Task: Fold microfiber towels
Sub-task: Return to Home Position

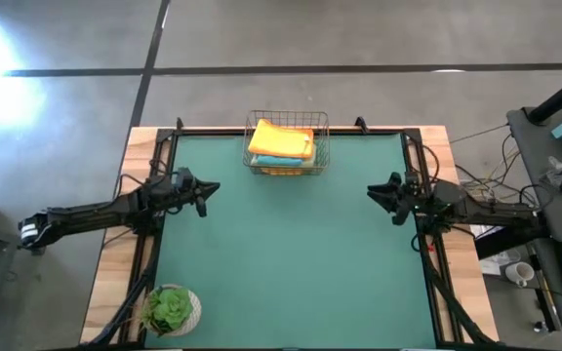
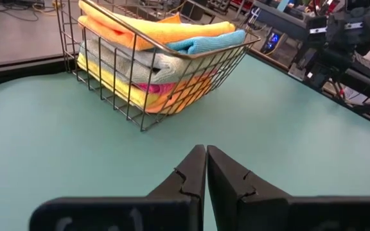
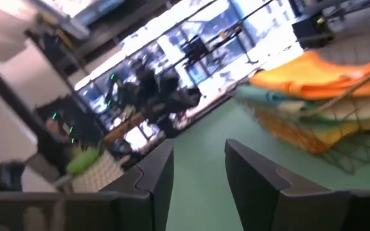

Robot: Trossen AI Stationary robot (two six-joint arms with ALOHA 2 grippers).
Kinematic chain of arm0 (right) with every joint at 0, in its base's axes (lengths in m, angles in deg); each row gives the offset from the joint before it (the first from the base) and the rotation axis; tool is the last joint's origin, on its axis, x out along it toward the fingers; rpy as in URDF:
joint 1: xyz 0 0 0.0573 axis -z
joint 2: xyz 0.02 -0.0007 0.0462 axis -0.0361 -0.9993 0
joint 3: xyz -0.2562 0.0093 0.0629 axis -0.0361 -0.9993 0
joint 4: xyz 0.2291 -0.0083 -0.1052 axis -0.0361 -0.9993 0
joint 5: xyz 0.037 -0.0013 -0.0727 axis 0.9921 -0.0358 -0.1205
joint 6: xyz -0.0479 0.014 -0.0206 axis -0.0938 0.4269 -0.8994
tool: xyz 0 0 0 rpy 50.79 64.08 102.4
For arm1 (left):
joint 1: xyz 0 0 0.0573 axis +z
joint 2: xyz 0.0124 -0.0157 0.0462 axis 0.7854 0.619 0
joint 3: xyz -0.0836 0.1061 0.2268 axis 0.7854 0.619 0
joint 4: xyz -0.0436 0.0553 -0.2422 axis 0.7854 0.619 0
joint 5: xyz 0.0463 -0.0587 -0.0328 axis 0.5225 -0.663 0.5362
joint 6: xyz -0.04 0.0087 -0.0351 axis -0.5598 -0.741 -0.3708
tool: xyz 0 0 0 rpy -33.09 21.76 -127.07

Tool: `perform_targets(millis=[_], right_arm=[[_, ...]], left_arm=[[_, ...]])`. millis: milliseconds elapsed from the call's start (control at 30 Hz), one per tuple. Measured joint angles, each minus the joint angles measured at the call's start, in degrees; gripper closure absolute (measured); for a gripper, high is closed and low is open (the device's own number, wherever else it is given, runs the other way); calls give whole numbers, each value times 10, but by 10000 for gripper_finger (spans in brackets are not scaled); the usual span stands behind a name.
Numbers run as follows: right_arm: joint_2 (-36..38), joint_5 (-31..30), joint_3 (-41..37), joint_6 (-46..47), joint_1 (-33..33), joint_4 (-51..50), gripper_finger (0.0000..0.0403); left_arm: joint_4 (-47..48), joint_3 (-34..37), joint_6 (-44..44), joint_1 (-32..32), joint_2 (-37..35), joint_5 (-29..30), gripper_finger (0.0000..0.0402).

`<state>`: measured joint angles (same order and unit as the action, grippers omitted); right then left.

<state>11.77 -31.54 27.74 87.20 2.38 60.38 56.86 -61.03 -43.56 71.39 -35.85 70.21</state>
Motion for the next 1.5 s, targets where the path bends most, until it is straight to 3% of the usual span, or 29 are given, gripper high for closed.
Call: perform_targets(millis=[233,633,1500], right_arm=[[11,85,-23,-34,0,-11,273],[-15,84,-23,-168,0,-16,273],[-48,84,-23,-170,1,-12,273]], left_arm=[[0,0,0,0,13,0,402],[0,0,0,0,44,0,402],[0,0,1,0,134,0,402]])
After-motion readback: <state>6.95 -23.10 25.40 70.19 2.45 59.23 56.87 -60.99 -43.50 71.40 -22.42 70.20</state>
